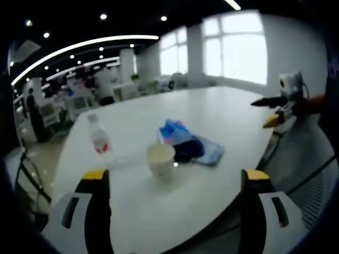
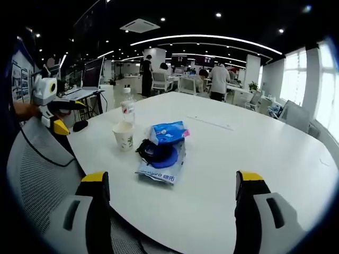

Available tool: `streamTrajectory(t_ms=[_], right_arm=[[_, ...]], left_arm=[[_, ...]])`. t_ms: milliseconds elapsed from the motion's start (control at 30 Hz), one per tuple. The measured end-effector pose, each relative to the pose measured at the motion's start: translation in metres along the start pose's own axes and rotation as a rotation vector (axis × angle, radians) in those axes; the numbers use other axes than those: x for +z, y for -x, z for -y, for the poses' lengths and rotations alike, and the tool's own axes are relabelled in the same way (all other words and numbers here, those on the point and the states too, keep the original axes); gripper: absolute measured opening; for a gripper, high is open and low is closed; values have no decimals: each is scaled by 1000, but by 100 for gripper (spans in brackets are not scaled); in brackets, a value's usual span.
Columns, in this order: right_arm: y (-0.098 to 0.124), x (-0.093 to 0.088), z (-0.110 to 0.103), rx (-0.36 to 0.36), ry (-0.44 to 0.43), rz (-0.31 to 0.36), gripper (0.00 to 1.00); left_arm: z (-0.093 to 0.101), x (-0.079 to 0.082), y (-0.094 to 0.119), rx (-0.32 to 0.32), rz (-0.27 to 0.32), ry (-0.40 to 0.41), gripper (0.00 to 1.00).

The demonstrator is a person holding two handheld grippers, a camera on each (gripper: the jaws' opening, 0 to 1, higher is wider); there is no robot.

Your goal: Arrange the tabletop items into an orderly group along one side of the table until the central work area is clear of visible clutter.

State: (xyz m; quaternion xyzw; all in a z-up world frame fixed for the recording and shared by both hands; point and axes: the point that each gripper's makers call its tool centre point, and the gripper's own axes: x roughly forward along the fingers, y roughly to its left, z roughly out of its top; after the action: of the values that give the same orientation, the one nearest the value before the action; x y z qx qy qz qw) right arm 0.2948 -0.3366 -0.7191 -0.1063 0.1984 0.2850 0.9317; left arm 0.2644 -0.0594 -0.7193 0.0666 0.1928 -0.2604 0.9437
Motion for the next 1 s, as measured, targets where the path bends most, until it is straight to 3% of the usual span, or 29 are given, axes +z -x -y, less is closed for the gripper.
streamTrajectory(t_ms=[400,1000], right_arm=[[-22,20,-10,63,37,-18,98],[-61,47,-25,134,34,5,86]], left_arm=[[-2,-1,0,6,1,-8,100],[-2,-4,-1,1,-6,-15,100]])
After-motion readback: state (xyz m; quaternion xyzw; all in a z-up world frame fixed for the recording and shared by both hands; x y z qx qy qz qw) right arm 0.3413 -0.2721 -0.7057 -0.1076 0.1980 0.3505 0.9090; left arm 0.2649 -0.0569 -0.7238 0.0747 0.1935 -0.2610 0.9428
